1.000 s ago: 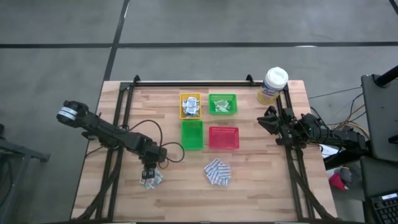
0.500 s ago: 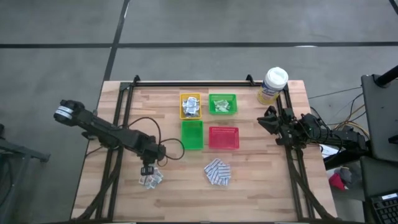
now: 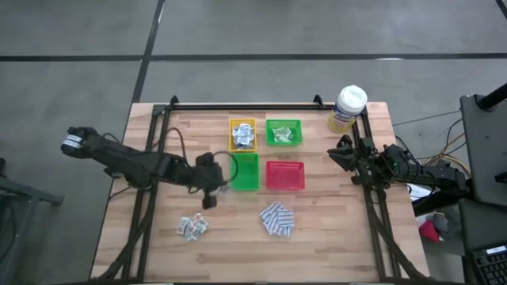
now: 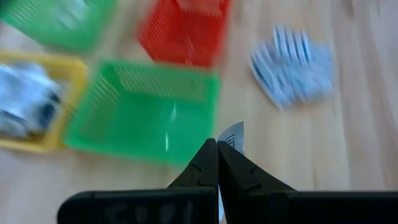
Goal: Pick & Place First Aid Supplies
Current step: Put the orange ointment pack into the bottom green bin
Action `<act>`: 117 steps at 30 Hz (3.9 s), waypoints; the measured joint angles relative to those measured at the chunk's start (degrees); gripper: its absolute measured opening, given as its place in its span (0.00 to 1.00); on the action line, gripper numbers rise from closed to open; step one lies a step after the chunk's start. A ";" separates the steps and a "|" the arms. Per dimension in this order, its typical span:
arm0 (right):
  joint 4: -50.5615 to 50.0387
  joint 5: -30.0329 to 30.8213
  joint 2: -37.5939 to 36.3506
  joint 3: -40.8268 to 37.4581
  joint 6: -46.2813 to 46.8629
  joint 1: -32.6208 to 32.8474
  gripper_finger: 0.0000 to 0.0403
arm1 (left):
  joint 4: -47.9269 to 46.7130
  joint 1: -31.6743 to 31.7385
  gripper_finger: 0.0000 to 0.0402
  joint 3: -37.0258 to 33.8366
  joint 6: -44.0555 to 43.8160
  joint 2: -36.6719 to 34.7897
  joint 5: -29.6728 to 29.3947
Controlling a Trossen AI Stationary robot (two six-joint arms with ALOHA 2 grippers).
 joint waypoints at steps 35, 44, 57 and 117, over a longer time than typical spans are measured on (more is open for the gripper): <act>-0.02 0.00 0.00 0.00 -0.07 0.00 0.20 | 14.05 15.20 0.00 2.75 -35.34 20.84 -2.96; -0.02 0.00 0.00 0.00 -0.27 0.00 0.17 | 10.05 15.13 0.00 8.58 -33.66 26.63 -3.02; -0.02 0.00 0.00 0.00 -0.53 0.00 0.21 | 8.41 15.50 0.00 8.36 -36.55 27.15 -3.39; -0.02 0.07 0.00 0.00 -0.95 -0.02 0.20 | -33.82 -3.67 0.20 0.24 -56.28 3.99 31.67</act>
